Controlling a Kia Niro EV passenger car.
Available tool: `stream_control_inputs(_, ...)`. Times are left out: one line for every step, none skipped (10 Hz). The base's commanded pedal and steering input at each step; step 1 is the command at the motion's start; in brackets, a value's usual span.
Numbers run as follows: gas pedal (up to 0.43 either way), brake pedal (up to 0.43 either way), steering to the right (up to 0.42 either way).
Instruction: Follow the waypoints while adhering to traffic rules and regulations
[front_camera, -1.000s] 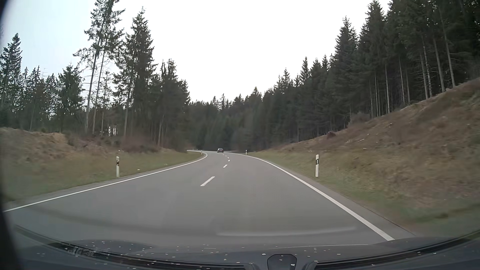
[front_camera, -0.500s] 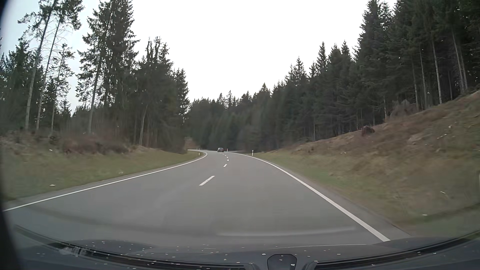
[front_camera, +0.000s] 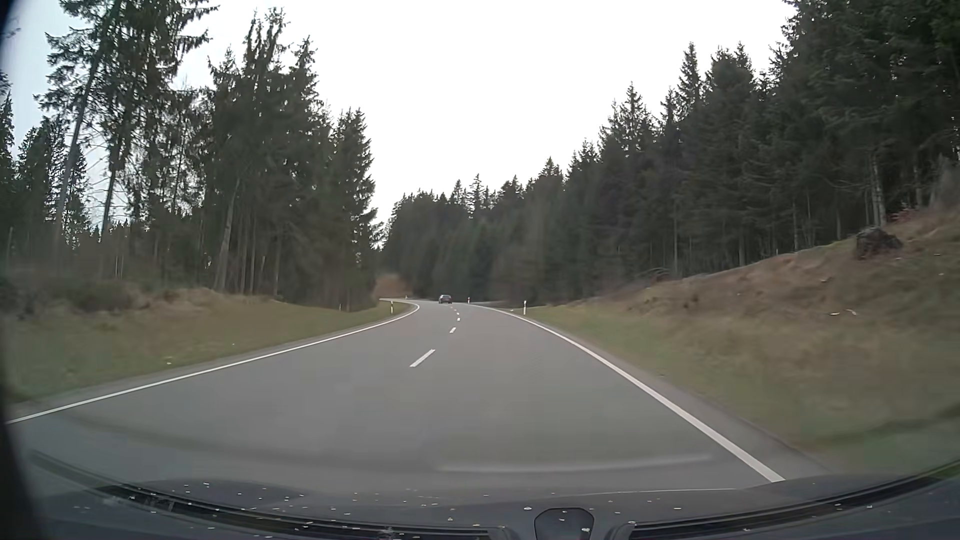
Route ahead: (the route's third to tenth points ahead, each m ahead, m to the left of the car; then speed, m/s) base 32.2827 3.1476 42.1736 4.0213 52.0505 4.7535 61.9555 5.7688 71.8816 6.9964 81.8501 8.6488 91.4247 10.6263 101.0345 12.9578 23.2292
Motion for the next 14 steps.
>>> stream_control_inputs(0.280,0.000,-0.018)
stream_control_inputs(0.280,0.000,-0.018)
stream_control_inputs(0.280,0.000,-0.017)
stream_control_inputs(0.280,0.000,-0.017)
stream_control_inputs(0.280,0.000,-0.017)
stream_control_inputs(0.280,0.000,-0.016)
stream_control_inputs(0.280,0.000,-0.017)
stream_control_inputs(0.280,0.000,-0.016)
stream_control_inputs(0.280,0.000,-0.017)
stream_control_inputs(0.280,0.000,-0.016)
stream_control_inputs(0.280,0.000,-0.016)
stream_control_inputs(0.280,0.000,-0.015)
stream_control_inputs(0.280,0.000,-0.015)
stream_control_inputs(0.280,0.000,-0.015)
